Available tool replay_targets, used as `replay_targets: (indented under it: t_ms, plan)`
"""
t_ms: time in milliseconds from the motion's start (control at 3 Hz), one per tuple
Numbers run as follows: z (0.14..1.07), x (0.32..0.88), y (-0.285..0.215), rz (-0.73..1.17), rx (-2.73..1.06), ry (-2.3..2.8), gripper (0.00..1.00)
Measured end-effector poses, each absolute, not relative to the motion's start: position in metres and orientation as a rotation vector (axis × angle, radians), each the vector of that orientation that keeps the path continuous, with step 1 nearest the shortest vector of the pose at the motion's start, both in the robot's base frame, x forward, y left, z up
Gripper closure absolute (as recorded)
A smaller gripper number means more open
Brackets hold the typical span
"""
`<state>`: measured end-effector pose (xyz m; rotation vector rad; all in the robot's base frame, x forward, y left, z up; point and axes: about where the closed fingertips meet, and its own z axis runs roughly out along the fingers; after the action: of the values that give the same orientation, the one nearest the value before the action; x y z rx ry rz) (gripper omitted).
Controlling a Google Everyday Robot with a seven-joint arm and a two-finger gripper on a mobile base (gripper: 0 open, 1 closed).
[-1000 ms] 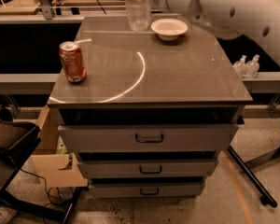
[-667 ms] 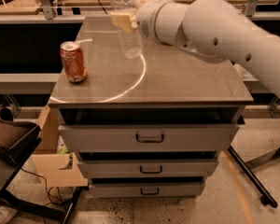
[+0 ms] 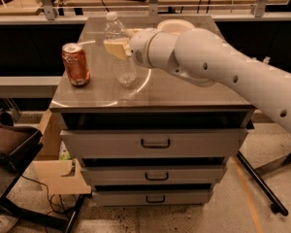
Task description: Move water bottle near coke can
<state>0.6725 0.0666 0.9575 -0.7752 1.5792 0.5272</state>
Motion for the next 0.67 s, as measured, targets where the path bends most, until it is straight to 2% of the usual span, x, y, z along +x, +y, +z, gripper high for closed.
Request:
replay_targets:
  t_ms: [667]
  plan:
    - [0.9395, 0.6776, 0.0755, 0.559, -0.773, 1.527, 1.00]
